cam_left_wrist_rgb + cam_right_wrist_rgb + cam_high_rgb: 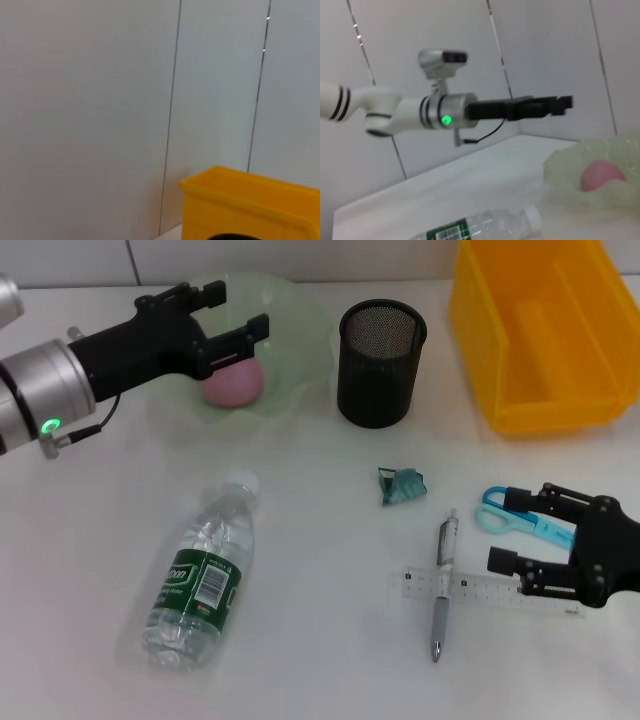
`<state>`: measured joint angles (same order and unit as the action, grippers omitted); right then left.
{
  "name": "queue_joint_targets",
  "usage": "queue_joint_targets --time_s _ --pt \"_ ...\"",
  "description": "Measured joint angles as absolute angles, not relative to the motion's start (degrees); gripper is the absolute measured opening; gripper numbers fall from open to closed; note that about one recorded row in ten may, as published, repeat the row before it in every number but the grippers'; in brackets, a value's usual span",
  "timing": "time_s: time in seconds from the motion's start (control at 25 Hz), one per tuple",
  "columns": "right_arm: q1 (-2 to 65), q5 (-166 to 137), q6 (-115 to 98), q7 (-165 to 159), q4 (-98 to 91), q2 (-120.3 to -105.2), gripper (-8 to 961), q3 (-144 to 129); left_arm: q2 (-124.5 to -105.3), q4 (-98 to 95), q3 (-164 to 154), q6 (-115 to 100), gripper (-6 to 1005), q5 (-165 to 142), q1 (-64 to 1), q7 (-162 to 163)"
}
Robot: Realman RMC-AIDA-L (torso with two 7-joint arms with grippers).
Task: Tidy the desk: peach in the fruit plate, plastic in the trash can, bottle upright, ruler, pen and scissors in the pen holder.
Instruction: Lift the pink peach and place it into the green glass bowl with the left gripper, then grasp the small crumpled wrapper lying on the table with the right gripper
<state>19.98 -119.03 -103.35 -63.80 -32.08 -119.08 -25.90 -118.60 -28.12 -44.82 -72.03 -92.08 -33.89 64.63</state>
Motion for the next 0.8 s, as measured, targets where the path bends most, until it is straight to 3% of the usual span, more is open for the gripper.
queue_joint_targets --time_s 0.08,0.48,0.6,0.8 --pt "20.02 -117.78 -105.90 -70.86 -35.58 -118.79 833 -24.86 -118.59 -28.52 -44.92 -73.13 680 -92.09 -33.28 64.63" --pt "22.72 -122.50 -112.40 -109.46 -66.95 -118.79 832 -30.36 -118.41 -42.17 -63.79 -83.41 846 -92.21 -18.22 64.69" --pt "25.89 -130.87 -112.04 -121.51 -78.36 -118.98 832 -38.81 -118.42 -42.46 -63.92 -83.65 846 -92.20 -16.58 64.69" --pt "31.36 -138.55 -109.32 -131.82 -81.29 -119.01 822 -47.99 -118.35 -42.20 -63.37 -83.69 846 -92.03 -15.79 64.91"
